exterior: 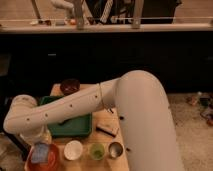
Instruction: Wipe red bowl with sponge
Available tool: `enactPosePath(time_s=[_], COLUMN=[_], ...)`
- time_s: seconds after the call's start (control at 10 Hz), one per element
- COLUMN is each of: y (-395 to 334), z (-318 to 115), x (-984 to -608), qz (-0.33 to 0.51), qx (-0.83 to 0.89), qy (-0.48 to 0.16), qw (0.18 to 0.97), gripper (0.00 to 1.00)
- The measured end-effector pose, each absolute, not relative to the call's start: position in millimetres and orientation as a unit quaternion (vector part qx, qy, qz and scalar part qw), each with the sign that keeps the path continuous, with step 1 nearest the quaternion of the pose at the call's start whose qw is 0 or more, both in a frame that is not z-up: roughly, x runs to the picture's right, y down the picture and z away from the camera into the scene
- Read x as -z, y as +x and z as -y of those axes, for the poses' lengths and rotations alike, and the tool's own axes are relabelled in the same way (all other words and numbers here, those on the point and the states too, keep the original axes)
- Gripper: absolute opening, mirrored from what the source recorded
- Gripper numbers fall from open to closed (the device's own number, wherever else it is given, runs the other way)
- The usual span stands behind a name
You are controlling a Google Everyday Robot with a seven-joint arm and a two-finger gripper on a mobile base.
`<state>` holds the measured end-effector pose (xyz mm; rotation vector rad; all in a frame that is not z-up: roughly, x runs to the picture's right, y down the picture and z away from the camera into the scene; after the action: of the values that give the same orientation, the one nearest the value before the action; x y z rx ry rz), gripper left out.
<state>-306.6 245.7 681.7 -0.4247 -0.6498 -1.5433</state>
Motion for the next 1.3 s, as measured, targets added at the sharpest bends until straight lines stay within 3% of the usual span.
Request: enactPosePath(time_s=[0.7, 1.3], y=[-305.6, -307.0], z=[-274.4, -283.5], x=[-710.0, -709.5], qz=[0.266, 0.271], qx=[0.676, 0.672], qy=[-0.191, -0.199], qw=[0.66, 0.66], gripper=[0.41, 0.41])
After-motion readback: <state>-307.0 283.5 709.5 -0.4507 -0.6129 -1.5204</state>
